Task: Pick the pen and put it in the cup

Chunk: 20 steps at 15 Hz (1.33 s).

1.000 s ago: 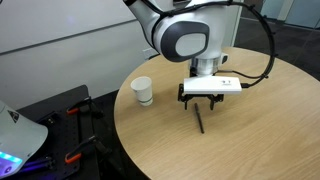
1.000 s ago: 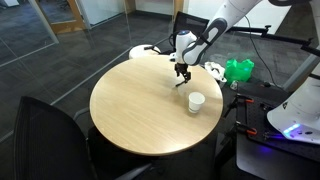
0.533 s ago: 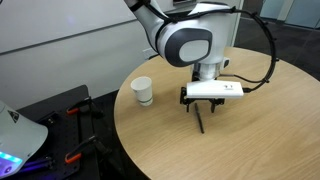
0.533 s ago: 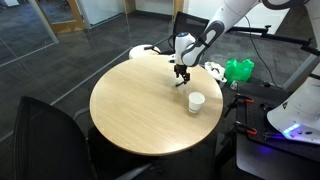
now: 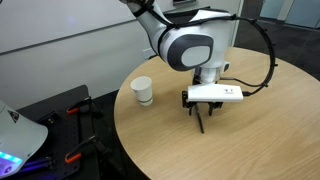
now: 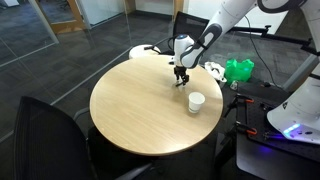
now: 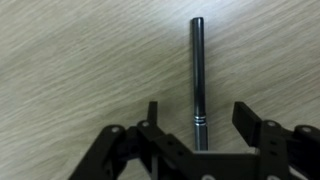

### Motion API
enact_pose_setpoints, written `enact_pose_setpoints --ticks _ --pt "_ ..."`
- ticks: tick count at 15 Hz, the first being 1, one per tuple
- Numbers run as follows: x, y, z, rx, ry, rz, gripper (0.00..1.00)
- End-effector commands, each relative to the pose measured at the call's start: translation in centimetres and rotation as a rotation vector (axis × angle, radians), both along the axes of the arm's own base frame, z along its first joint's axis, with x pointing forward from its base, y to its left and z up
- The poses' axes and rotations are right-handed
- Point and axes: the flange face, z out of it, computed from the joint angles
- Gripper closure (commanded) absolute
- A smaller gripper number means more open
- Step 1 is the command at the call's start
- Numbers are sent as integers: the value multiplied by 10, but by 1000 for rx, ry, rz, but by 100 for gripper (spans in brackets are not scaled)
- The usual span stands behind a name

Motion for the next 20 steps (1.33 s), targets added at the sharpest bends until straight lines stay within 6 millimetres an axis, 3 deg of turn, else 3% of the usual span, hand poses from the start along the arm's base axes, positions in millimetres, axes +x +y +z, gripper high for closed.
enact_pose_setpoints --ticks 1,8,14,20 --pt "6 -2 0 10 -10 20 48" --pt "9 -3 4 5 -15 19 99" --pt "1 1 26 13 -20 4 97" --pt "-1 12 69 23 -26 2 97"
